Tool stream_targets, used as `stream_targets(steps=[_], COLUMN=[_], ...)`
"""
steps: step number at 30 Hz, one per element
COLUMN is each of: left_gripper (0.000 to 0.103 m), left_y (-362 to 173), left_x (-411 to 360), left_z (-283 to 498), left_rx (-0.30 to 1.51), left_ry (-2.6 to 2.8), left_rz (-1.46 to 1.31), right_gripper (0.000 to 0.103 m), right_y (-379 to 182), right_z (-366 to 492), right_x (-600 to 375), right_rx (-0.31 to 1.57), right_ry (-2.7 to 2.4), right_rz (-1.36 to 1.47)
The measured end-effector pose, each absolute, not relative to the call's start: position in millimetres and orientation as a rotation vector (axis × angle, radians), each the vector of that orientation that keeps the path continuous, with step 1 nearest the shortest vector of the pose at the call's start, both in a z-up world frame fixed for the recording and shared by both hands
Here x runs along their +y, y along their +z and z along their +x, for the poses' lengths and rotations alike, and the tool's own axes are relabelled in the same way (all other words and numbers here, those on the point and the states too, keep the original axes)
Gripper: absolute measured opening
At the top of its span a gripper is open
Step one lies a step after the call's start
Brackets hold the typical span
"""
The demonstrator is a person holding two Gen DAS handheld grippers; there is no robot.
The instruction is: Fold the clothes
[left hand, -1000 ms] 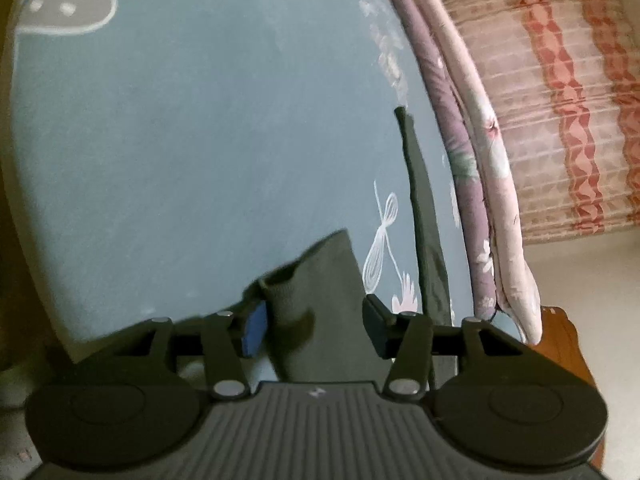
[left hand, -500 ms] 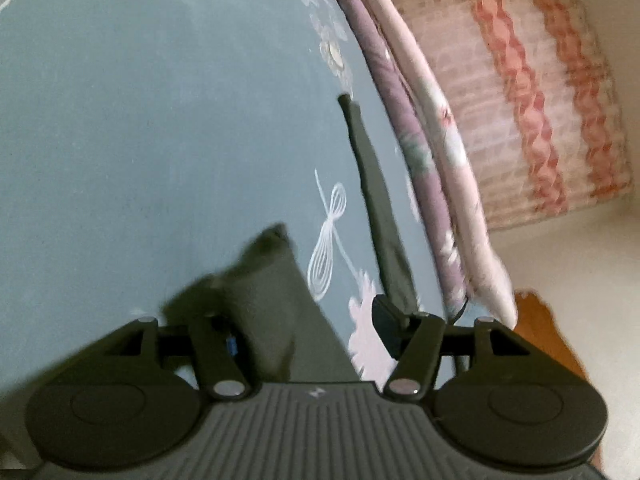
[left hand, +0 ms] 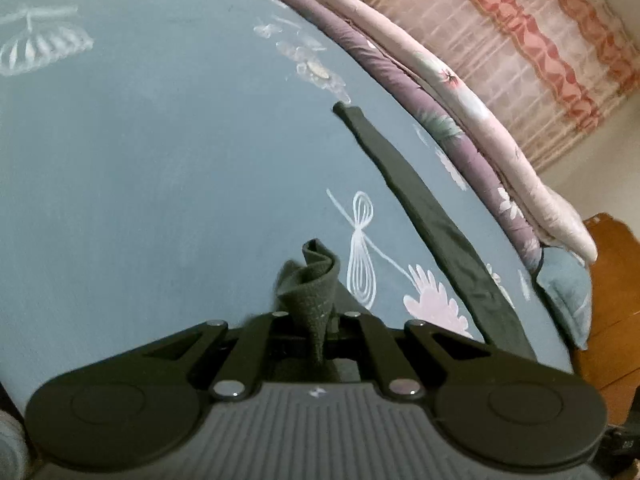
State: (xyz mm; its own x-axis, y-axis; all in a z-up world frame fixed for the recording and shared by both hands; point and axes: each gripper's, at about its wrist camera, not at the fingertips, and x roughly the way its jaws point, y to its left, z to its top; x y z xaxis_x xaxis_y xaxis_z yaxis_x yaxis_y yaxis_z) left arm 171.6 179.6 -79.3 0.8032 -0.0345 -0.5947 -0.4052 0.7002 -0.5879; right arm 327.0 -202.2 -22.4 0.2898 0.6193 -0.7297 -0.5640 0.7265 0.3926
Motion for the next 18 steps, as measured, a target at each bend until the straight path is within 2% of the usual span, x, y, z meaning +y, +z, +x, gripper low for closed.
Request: stream_targets(steps=[7, 18], left_gripper=[0.002, 0.002], left_y=[-58.4, -44.6], left_x=[205.2, 240.3], left_z=[172.5, 164.3], left_rx=[0.596, 0.59], left_ry=[0.315, 0.464], left_rz=[-0.73, -0.683], right_gripper=[0.103, 0.103], right_y=[-0.3, 25.0], right_z=[329.8, 322.2], right_x=[-247.3, -395.1], right_rx=[0.914, 0.806], right_ry=[0.686, 0.105], right_rz=[0.093, 0.165])
